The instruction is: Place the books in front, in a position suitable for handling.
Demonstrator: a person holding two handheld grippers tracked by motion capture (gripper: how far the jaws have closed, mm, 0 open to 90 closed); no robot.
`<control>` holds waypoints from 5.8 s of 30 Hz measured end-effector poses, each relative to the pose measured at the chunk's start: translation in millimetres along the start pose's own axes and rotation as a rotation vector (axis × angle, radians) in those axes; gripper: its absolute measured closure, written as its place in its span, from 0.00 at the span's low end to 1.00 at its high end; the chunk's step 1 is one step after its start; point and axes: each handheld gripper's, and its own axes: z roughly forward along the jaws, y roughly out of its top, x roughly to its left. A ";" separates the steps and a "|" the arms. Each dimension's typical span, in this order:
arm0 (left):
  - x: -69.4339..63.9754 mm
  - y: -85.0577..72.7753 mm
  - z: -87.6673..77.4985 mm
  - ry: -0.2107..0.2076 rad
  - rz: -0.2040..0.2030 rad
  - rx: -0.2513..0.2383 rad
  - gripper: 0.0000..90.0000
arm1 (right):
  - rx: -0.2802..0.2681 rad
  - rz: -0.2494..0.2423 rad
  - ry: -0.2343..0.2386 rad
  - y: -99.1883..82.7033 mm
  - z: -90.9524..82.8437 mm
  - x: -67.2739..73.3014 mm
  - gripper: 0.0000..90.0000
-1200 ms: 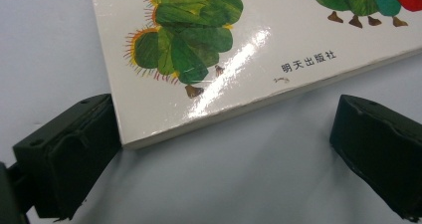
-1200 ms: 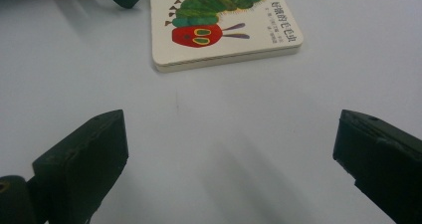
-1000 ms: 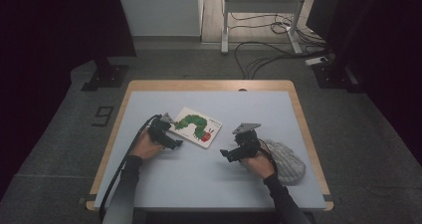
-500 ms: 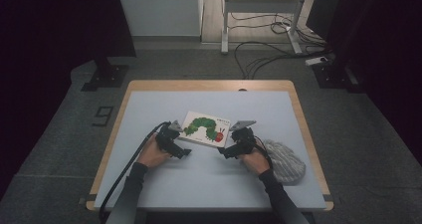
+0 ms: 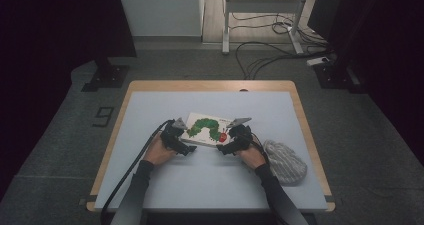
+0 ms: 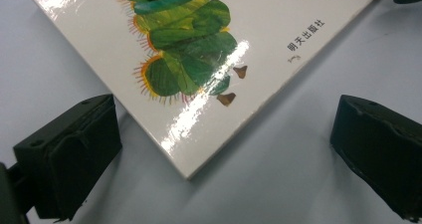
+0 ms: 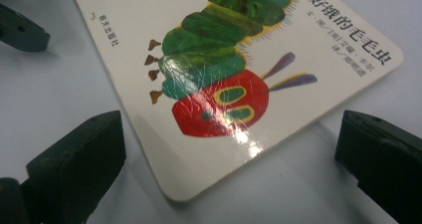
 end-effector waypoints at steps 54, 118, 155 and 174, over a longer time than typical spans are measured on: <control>-89.4 -52.1 -45.4 -0.077 0.009 0.020 0.00 | 0.037 -0.129 0.060 -39.5 -36.0 63.9 0.00; -73.7 -63.6 -47.1 -0.068 0.101 -0.021 0.00 | 0.041 -0.029 0.132 4.0 -1.6 28.1 0.00; -59.4 -97.6 -75.7 0.065 -0.075 -0.037 0.00 | 0.000 -0.102 0.006 -2.9 -79.9 20.0 0.07; -59.2 -98.8 -75.3 0.080 -0.085 -0.037 0.00 | -0.025 -0.066 -0.110 -39.4 -145.5 -7.3 0.00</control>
